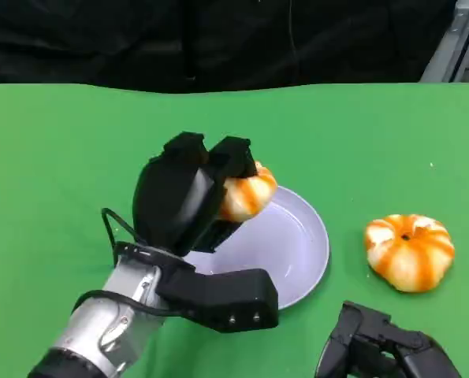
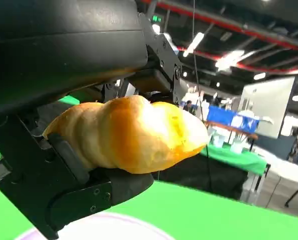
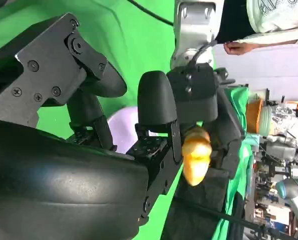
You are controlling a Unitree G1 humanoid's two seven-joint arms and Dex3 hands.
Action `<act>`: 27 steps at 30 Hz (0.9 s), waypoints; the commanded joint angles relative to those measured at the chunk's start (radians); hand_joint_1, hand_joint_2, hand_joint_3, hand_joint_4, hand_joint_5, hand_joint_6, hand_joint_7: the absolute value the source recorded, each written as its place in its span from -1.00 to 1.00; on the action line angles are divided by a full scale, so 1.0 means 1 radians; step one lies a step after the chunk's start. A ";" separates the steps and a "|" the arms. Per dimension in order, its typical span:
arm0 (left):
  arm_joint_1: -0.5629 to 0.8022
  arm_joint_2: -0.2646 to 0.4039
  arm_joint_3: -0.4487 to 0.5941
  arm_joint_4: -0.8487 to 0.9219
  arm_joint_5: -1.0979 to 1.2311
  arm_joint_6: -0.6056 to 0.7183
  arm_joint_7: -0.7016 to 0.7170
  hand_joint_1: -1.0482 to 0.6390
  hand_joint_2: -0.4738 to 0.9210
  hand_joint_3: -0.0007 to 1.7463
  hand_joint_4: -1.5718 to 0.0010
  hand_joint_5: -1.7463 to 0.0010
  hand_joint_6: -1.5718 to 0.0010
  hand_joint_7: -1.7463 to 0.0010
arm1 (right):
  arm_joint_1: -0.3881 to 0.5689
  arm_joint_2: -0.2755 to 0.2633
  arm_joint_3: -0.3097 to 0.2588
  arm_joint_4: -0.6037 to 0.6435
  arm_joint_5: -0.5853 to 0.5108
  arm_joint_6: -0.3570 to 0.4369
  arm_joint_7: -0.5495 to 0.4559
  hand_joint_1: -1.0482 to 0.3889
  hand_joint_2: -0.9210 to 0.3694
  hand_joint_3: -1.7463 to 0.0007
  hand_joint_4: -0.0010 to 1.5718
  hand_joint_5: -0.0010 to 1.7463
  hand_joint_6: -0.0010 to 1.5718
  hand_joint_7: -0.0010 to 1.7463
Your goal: Grasp the bread from the table and place it into the plate.
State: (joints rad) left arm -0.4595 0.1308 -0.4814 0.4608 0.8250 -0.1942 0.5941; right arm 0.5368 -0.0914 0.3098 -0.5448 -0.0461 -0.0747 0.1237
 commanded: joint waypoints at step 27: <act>0.047 0.141 -0.004 -0.310 -0.138 0.212 -0.845 -0.53 1.00 -0.49 1.00 0.57 0.77 0.87 | 0.006 -0.012 0.001 -0.026 0.003 0.008 -0.007 0.44 -0.12 -0.54 -0.09 0.98 -0.13 0.75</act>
State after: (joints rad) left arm -0.4244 0.2299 -0.5165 0.1898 0.7022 0.0373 -0.2518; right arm 0.5431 -0.0965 0.3206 -0.5701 -0.0457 -0.0611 0.1181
